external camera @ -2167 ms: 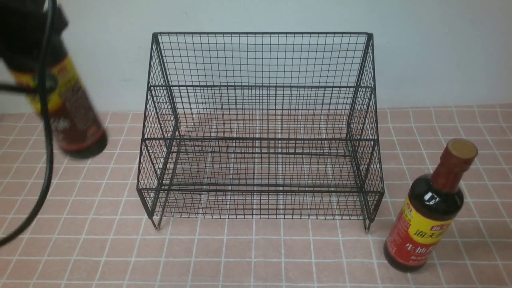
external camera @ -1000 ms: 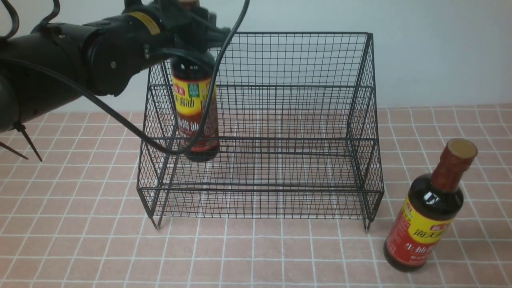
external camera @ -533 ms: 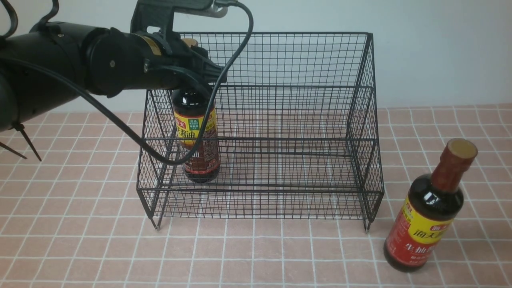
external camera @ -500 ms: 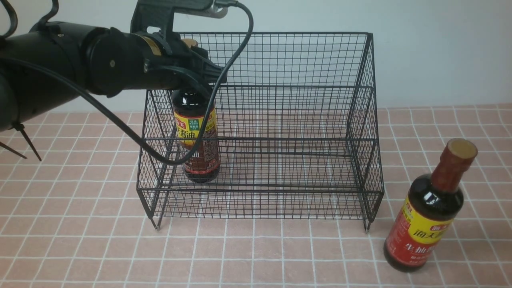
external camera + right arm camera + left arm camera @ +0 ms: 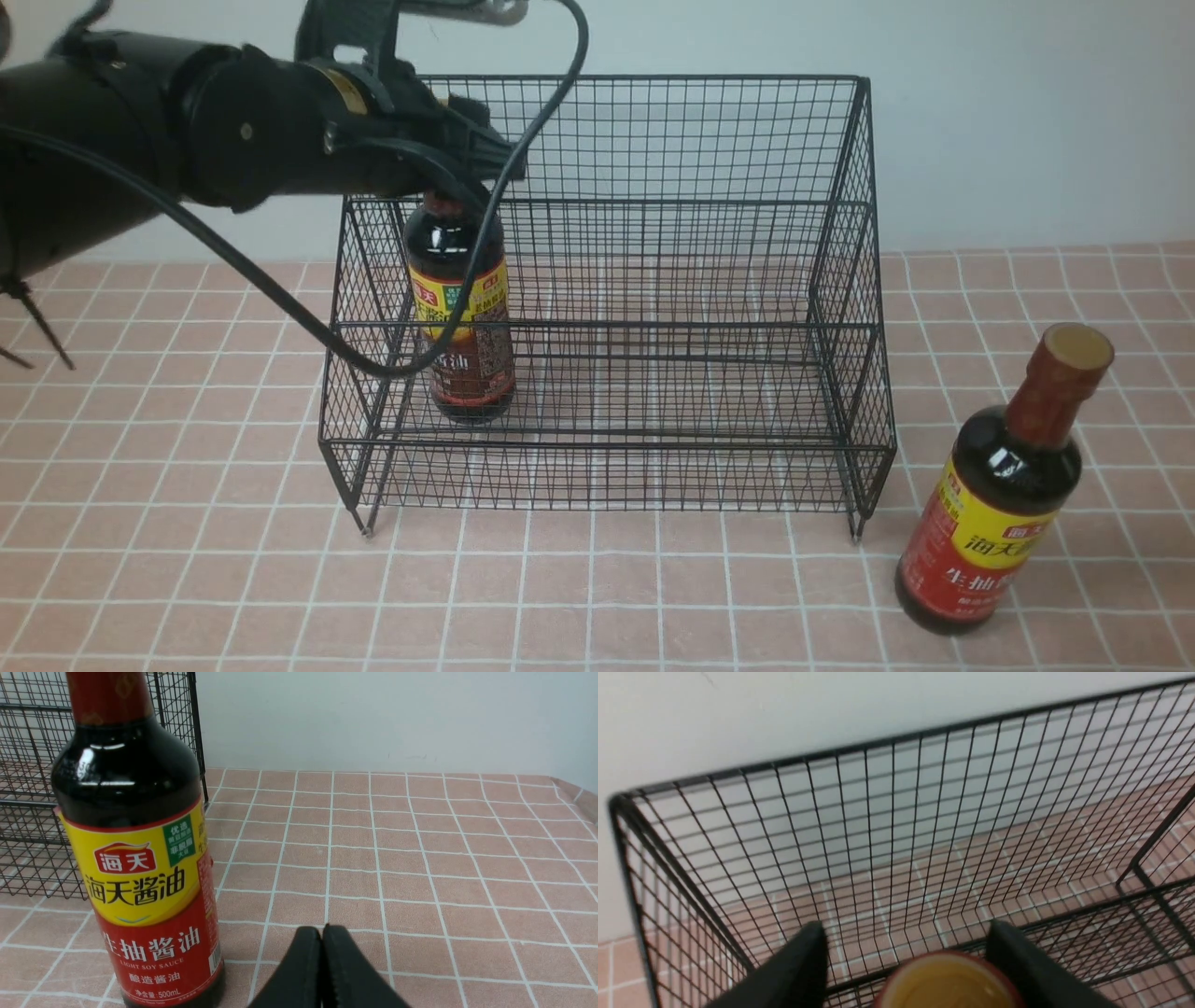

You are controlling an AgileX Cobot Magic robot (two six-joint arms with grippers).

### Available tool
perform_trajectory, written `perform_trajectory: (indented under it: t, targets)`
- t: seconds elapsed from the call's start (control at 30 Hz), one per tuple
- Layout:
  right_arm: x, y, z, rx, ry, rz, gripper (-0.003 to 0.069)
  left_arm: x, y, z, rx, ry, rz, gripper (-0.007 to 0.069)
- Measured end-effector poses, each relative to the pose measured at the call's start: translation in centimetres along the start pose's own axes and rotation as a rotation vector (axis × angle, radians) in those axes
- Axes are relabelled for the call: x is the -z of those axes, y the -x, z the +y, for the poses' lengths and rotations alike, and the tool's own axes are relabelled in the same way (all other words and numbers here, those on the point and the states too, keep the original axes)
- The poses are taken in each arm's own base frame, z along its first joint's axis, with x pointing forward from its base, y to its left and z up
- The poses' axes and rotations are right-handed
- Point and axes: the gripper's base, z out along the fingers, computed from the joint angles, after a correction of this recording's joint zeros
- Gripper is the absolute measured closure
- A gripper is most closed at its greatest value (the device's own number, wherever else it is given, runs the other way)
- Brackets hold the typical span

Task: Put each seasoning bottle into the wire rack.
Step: Use the left arm to put the condiment bottle back on the shelf, then use the right arm to grab the condiment bottle closest to it

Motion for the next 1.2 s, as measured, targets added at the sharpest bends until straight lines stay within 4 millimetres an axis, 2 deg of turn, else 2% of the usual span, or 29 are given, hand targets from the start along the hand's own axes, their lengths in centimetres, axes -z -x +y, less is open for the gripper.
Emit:
perform_trajectory:
  t: [0.13, 0.23, 0.3, 0.43, 0.47, 0.5, 0.53, 0.57, 0.6, 0.67, 0.7, 0.73, 0.8, 0.87, 1.0, 1.2]
  targets:
    - [0.0, 0.0, 0.0, 0.000, 0.000, 0.000, 0.0673, 2.1, 1.1, -0.1, -0.001, -0.002, -0.042, 0.0047]
    - [0.0, 0.0, 0.0, 0.000, 0.000, 0.000, 0.0673, 3.4, 1.8, -0.1, -0.009, -0.001, -0.069, 0.0029]
    - [0.0, 0.0, 0.0, 0.000, 0.000, 0.000, 0.0673, 5.3, 2.5, -0.1, -0.034, 0.007, -0.096, 0.0048]
    - [0.0, 0.0, 0.0, 0.000, 0.000, 0.000, 0.0673, 10.0, 3.8, -0.1, -0.055, 0.017, -0.144, 0.0207]
    - [0.0, 0.0, 0.0, 0.000, 0.000, 0.000, 0.0673, 10.6, 3.9, -0.1, -0.057, 0.019, -0.148, 0.0236]
    - [0.0, 0.0, 0.0, 0.000, 0.000, 0.000, 0.0673, 12.7, 4.1, -0.1, -0.053, 0.021, -0.161, 0.0356]
    - [0.0, 0.0, 0.0, 0.000, 0.000, 0.000, 0.0673, 13.3, 4.2, -0.1, -0.052, 0.022, -0.166, 0.0412]
    - [0.0, 0.0, 0.0, 0.000, 0.000, 0.000, 0.0673, 16.0, 4.3, -0.1, -0.045, 0.022, -0.202, 0.0532]
    - [0.0, 0.0, 0.0, 0.000, 0.000, 0.000, 0.0673, 17.7, 4.2, -0.1, -0.037, 0.021, -0.230, 0.0580]
    - [0.0, 0.0, 0.0, 0.000, 0.000, 0.000, 0.0673, 19.0, 3.8, -0.1, -0.029, 0.019, -0.249, 0.0603]
    - [0.0, 0.0, 0.0, 0.000, 0.000, 0.000, 0.0673, 20.9, 3.1, -0.1, -0.007, 0.015, -0.277, 0.0622]
    - [0.0, 0.0, 0.0, 0.000, 0.000, 0.000, 0.0673, 21.3, 2.8, -0.1, -0.006, 0.015, -0.284, 0.0624]
    - [0.0, 0.0, 0.0, 0.000, 0.000, 0.000, 0.0673, 23.6, 0.9, 0.0, 0.011, 0.010, -0.315, 0.0631]
    - [0.0, 0.0, 0.0, 0.000, 0.000, 0.000, 0.0673, 24.3, 0.2, 0.0, 0.014, 0.009, -0.323, 0.0631]
    - [0.0, 0.0, 0.0, 0.000, 0.000, 0.000, 0.0673, 26.9, -3.2, 0.1, 0.026, 0.006, -0.347, 0.0631]
    - [0.0, 0.0, 0.0, 0.000, 0.000, 0.000, 0.0673, 29.5, -5.6, 0.4, 0.010, 0.021, -0.375, 0.0631]
